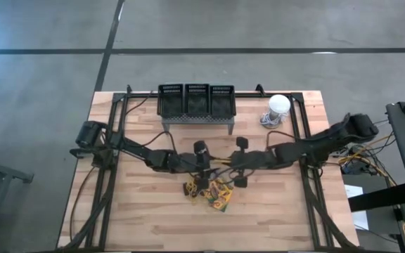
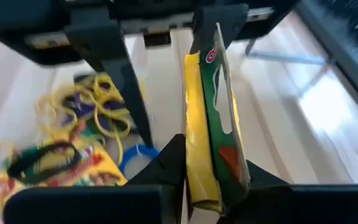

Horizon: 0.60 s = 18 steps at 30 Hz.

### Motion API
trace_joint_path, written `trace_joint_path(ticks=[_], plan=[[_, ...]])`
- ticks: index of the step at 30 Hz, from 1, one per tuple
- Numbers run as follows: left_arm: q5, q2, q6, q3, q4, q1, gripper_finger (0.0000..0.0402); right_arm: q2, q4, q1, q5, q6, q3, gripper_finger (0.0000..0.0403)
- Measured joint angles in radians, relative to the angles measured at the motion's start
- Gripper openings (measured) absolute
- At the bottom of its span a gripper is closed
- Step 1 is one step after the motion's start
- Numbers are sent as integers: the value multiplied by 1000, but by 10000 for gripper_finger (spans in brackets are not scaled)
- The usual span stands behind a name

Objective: Pick & Place Office Desk Supplies
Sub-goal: Put the crayon box into the right black bin on the shelf

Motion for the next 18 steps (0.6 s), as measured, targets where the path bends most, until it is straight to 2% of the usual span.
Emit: trace_joint_path(ticks=[8,18], plan=[[0,0,-1,0,46,0,105,-52,282,0,-56,-23,-148,40],[15,0,26,-2,49,0,28,-11,342,0,-56,-60,-165,40]])
